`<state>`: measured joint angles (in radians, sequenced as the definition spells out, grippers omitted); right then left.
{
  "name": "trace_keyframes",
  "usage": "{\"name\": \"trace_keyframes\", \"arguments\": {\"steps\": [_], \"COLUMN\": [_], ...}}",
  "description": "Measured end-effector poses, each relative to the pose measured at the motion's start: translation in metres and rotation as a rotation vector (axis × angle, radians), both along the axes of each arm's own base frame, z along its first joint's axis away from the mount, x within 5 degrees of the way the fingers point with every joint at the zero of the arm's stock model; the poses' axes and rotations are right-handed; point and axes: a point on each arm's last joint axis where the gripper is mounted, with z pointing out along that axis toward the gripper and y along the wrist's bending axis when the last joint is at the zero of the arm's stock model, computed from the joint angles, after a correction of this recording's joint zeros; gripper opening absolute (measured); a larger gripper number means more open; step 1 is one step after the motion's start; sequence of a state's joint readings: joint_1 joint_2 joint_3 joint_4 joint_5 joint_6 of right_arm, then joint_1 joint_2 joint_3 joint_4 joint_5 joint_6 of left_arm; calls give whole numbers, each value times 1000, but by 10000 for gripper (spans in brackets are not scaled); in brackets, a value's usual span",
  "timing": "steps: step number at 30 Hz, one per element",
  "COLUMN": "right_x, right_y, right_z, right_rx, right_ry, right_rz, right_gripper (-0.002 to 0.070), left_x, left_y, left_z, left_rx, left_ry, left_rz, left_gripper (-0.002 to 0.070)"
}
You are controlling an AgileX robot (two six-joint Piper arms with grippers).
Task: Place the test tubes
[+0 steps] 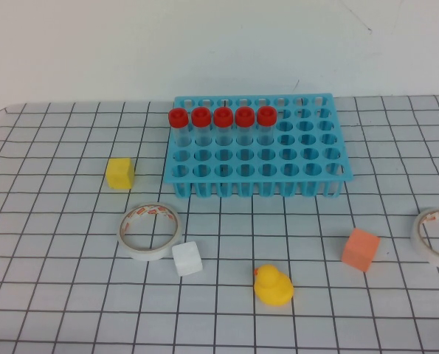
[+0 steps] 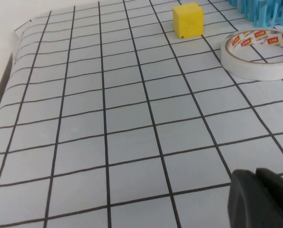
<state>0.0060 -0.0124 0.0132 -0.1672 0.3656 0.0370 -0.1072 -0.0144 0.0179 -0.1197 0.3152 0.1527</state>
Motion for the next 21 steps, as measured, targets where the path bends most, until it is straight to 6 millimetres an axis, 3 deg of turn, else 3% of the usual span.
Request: {"name": "trace_keyframes", "arguments": {"steps": [21], "right_x": [0], "right_y": [0], "right_z": [0], "right_rx": [42], "right_ry": [-3], "right_rz": [-18], "right_gripper": [-1], "left_x": [0], "left_y": [0], "left_z": [0], "left_rx": [-1], "left_ry": [0], "left_rz": [0], "left_gripper": [-1]}}
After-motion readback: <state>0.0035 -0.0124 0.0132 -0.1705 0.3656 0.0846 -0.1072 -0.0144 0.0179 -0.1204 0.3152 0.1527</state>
